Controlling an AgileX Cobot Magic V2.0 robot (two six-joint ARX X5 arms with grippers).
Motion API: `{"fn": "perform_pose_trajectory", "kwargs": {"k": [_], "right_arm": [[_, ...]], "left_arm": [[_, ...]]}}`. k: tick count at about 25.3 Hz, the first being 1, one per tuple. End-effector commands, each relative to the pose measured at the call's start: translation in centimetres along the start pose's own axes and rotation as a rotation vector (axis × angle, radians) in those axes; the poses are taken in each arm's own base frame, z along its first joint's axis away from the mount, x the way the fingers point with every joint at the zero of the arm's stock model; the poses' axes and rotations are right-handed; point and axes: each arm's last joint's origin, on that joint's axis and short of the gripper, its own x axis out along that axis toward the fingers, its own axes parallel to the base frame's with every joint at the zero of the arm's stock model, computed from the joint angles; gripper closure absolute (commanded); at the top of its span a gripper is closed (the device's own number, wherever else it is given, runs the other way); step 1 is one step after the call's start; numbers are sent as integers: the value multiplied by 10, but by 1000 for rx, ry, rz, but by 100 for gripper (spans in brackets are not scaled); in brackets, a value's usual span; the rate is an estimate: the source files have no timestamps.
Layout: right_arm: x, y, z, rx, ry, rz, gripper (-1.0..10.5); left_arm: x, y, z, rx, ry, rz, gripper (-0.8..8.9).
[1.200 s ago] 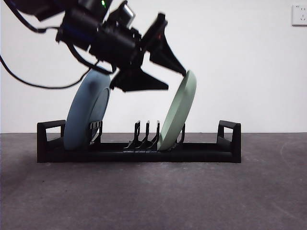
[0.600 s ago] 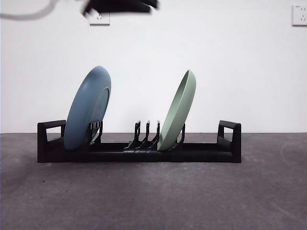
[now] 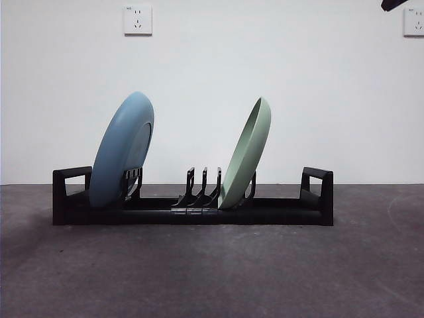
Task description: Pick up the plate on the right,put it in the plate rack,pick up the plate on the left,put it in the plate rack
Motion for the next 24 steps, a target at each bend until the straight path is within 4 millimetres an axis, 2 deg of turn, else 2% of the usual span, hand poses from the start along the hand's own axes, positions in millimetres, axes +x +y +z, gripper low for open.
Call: {"fn": "perform_pose_trajectory", "kwargs": {"k": [1,4,8,10,12,15,19,24], "right_arm": [[-10,0,-5,-9,-101,4,959],[-17,0,-30,7,-207,4,959],[-19,0,-81,42,-280,3,959],[-20,0,-96,42,-286,1,959],[-21,0,-104,41,-281,0,958],[-21,-3,-107,50,-267,-74,957],[-17,-4,-108,124,-244,-123,940],[-15,-4,-108,122,-235,-123,940]], "left_arm": [[-9,9,-16,-16,-1,49,822],[-22,14,-49,-65,-16,97,822],[-46,13,-100,-139,-82,137,822],[-54,11,-113,-163,-116,140,822],[-60,10,-120,-174,-152,142,822],[-68,11,-120,-178,-191,140,820],[-68,10,-123,-177,-159,138,817],[-66,9,-129,-169,-94,132,817]]}}
